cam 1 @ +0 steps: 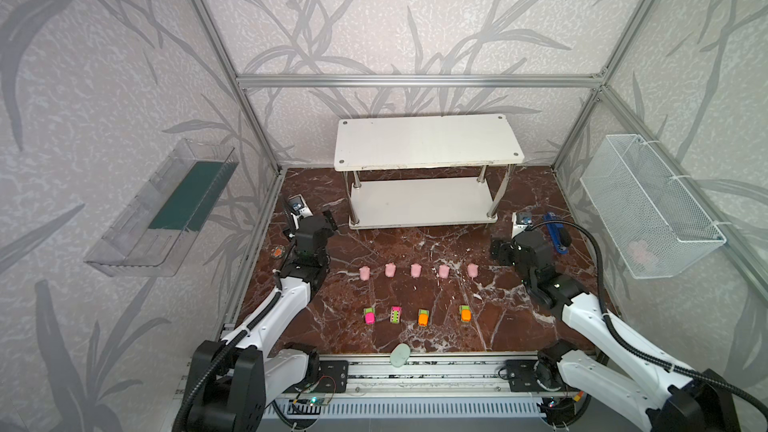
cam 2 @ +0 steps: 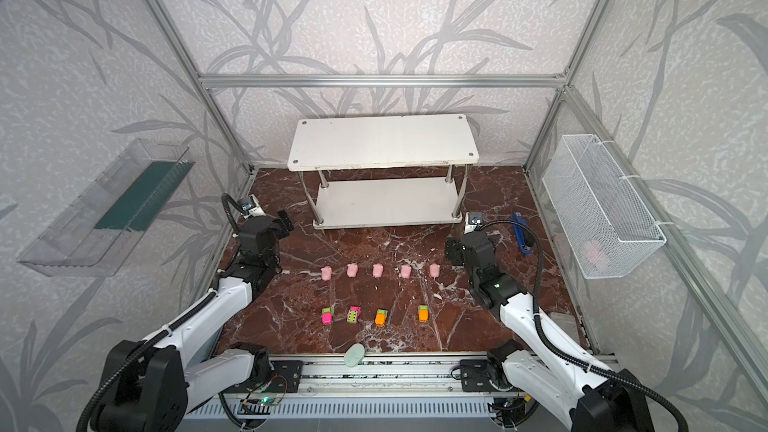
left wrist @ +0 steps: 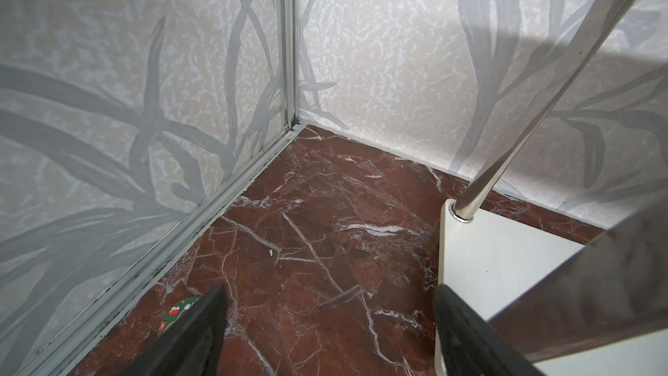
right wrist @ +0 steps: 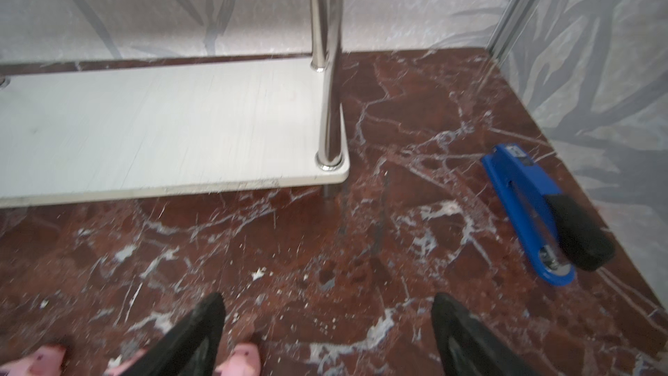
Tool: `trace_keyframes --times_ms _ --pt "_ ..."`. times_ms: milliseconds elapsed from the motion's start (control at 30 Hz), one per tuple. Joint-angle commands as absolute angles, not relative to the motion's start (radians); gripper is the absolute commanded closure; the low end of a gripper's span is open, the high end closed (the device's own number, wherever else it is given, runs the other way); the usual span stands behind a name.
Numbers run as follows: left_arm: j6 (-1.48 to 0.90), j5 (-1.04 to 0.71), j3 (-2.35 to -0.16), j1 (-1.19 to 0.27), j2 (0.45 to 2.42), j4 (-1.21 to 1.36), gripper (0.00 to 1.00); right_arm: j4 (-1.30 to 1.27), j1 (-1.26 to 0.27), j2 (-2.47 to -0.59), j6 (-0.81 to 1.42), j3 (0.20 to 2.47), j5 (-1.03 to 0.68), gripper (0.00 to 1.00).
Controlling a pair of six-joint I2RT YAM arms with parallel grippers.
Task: Place and organize the plastic toys onto the shelf
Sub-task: 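Move the right gripper down and grasp the orange-and-green toy truck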
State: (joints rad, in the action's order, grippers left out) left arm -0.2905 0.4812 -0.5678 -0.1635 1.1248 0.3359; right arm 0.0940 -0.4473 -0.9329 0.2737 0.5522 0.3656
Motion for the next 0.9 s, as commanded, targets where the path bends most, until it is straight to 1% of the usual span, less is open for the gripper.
trace_keyframes --times_ms 0,133,500,667,767,867 --pt "-0.347 0.495 -0.577 -0.164 1.135 0.293 0.13 0.235 -0.491 -0.912 0.342 0.534 0.318 0.11" --pt "-0.382 0.481 -0.579 -0.164 1.136 0.28 0.13 0.271 -0.547 -0.91 0.402 0.516 0.274 0.11" --pt "-0.379 0.489 -0.58 -0.164 1.11 0.237 0.14 0.452 -0.737 -0.878 0.59 0.528 0.295 0.11" --pt "-0.384 0.494 -0.578 -0.164 1.119 0.233 0.14 0.564 -0.858 -0.892 0.689 0.564 0.307 0.12" --pt "-0.39 0.484 -0.578 -0.164 1.132 0.239 0.14 0.582 -0.941 -0.908 0.744 0.56 0.329 0.14" --pt "-0.394 0.479 -0.578 -0.164 1.145 0.242 0.15 0.574 -0.986 -0.941 0.784 0.555 0.323 0.16"
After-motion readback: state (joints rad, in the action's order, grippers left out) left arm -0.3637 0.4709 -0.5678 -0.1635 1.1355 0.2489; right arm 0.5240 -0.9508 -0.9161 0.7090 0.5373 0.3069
